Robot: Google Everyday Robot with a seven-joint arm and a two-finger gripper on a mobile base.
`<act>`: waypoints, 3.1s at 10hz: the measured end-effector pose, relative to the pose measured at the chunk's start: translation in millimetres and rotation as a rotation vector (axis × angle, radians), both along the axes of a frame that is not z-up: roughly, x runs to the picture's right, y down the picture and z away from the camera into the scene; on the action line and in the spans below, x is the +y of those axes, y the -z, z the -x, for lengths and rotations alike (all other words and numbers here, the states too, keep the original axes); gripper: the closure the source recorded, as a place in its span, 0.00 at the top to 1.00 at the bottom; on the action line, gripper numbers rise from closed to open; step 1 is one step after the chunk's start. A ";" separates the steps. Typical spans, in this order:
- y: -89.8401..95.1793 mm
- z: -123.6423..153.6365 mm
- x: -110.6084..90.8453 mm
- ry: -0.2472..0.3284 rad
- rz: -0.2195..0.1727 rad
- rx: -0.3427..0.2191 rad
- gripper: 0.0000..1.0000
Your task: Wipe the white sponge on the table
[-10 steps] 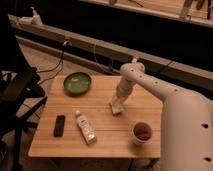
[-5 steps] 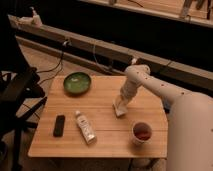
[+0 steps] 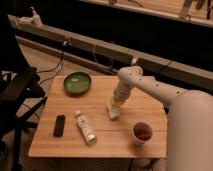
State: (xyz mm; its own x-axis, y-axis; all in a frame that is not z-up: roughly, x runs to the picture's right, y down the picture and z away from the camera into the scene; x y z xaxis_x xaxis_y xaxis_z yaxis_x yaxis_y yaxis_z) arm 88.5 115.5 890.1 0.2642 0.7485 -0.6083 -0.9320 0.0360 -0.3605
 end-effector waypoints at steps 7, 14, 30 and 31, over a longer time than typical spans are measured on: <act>14.0 -113.9 26.8 -0.117 0.073 0.170 0.00; -61.2 -104.1 -75.1 -0.078 0.045 0.206 0.00; -43.5 -80.1 -48.0 -0.013 0.039 0.145 0.27; -43.7 -82.4 -48.6 0.017 0.033 0.117 0.27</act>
